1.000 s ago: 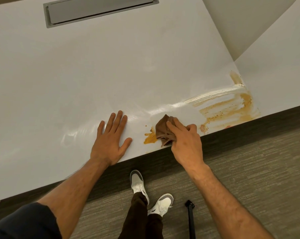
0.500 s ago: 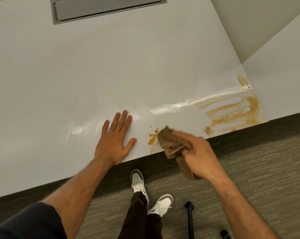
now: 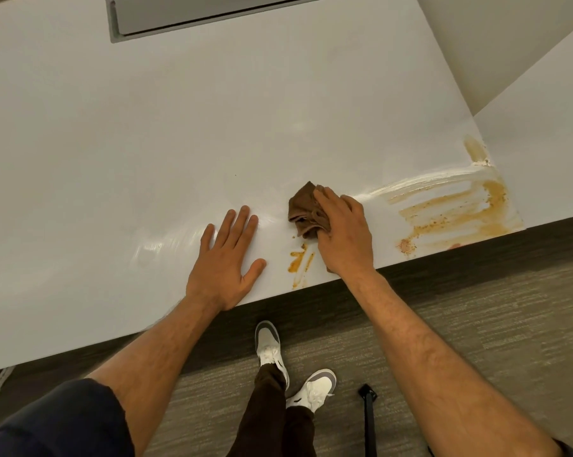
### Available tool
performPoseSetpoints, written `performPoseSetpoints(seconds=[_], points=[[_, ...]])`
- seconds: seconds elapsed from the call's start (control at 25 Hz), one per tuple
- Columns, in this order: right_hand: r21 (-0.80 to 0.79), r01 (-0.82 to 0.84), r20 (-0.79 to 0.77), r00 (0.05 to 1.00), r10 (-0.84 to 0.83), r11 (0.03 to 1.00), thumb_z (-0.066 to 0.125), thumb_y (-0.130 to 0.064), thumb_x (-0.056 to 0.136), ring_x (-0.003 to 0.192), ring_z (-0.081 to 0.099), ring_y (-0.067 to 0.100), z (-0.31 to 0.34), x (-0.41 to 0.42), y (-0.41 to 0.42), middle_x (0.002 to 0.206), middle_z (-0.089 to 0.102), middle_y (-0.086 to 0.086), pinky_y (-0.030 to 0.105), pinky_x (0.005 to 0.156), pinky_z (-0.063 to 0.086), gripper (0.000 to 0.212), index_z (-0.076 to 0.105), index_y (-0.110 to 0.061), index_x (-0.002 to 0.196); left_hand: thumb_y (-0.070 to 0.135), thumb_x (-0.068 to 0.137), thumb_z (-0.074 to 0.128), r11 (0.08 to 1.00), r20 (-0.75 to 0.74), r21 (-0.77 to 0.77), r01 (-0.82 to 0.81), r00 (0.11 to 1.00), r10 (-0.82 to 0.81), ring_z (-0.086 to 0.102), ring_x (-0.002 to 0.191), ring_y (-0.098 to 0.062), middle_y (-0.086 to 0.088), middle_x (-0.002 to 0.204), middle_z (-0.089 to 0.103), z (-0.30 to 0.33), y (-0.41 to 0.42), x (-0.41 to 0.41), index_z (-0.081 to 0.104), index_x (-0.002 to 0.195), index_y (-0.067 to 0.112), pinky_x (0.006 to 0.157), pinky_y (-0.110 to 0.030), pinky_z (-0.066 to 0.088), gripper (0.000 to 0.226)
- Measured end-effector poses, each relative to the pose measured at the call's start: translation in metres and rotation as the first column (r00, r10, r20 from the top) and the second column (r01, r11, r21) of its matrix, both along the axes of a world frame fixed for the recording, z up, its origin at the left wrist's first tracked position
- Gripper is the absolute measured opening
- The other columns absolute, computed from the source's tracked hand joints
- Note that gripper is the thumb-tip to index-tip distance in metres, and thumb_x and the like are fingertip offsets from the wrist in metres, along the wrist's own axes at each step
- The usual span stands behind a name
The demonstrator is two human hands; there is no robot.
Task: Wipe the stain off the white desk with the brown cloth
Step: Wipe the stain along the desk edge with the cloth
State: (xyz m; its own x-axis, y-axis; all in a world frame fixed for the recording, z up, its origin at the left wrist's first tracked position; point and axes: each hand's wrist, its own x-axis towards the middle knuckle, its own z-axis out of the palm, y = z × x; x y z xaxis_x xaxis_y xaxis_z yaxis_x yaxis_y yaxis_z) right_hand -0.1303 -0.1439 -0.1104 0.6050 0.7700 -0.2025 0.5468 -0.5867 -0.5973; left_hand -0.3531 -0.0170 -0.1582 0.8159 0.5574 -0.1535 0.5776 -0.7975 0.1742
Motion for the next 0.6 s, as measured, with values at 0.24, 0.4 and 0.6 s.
performPoseSetpoints(seconds=[0.24,0.4,0.6], points=[[-0.037,-0.243,0.025,0.970,0.244,0.969,0.063,-0.030,0.092,0.151,0.026,0.027,0.005,-0.020,-0.006,0.165,0.035,-0.007,0.049,0.121,0.027,0.069,0.038,-0.032,0.156,0.054,0.106,0.014,0.999,-0.024,-0.040,0.004,1.000,-0.005,-0.014,0.161,-0.015,0.006,0.175,-0.014,0.006,-0.001,-0.001,-0.007,0.167,0.028,0.130,-0.050,-0.001,0.069],[0.029,-0.371,-0.069,0.926,0.372,0.928,0.068,-0.031,0.085,0.142,0.038,0.023,0.009,-0.038,-0.028,0.157,0.048,-0.009,0.048,0.117,0.033,0.065,0.050,-0.035,0.147,0.048,0.105,0.012,0.996,-0.014,-0.084,0.000,1.000,-0.002,-0.013,0.161,-0.016,0.003,0.175,-0.011,0.013,-0.002,0.000,-0.003,0.167,0.025,0.130,-0.049,-0.002,0.068],[0.079,-0.355,-0.322,0.875,0.361,0.932,0.061,-0.043,0.086,0.117,0.062,0.015,0.021,-0.049,-0.082,0.126,0.072,-0.011,0.041,0.101,0.051,0.041,0.067,-0.039,0.126,0.045,0.105,0.016,0.998,-0.025,-0.067,0.003,1.000,-0.004,-0.014,0.161,-0.016,0.004,0.175,-0.012,0.014,-0.002,0.000,-0.004,0.167,0.024,0.130,-0.049,-0.002,0.068]])
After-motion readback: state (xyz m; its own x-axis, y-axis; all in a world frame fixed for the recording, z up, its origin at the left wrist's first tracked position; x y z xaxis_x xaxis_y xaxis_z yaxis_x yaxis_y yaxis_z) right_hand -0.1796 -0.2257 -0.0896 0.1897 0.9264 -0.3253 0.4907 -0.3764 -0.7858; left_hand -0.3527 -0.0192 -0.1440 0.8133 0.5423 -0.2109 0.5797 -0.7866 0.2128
